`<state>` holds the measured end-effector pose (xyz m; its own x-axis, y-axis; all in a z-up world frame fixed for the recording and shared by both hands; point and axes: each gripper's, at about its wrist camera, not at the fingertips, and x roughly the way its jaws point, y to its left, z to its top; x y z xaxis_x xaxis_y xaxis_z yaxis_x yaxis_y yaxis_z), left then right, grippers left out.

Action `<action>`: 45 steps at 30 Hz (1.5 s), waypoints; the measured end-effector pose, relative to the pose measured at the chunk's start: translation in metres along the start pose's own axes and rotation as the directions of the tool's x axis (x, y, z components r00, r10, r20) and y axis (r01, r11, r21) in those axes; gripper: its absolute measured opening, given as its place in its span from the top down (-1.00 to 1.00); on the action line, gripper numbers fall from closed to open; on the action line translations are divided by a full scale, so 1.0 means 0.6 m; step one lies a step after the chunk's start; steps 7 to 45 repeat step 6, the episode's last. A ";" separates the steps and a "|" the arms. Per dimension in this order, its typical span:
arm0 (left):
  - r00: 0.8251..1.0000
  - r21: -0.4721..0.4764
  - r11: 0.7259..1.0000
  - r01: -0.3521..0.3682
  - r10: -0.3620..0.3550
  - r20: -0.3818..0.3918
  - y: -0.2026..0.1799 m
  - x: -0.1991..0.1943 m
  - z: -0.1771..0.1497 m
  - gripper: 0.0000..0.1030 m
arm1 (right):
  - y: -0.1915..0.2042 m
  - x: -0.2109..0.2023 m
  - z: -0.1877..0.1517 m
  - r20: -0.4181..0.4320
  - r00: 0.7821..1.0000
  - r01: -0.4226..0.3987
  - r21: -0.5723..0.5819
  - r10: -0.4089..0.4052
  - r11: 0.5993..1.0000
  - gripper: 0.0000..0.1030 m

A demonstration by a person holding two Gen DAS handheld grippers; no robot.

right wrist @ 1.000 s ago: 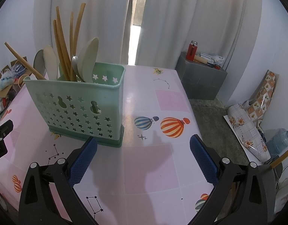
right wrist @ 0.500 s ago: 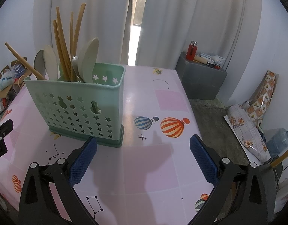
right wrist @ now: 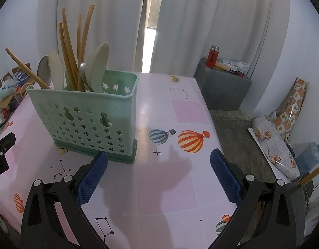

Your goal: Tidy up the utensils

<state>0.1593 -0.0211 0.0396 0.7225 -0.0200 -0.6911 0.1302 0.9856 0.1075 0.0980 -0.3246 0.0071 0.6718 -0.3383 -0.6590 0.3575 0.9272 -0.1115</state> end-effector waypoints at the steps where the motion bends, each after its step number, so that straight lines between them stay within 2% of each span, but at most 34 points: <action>1: 1.000 -0.002 1.000 0.001 -0.001 -0.001 0.001 0.000 0.001 -0.83 | 0.000 0.000 0.000 -0.001 1.000 0.001 0.000 -0.001 1.000 -0.87; 45: 1.000 -0.006 1.000 0.008 -0.008 -0.008 -0.002 0.002 0.003 -0.83 | 0.000 0.001 0.000 -0.001 1.000 0.000 0.000 0.000 1.000 -0.87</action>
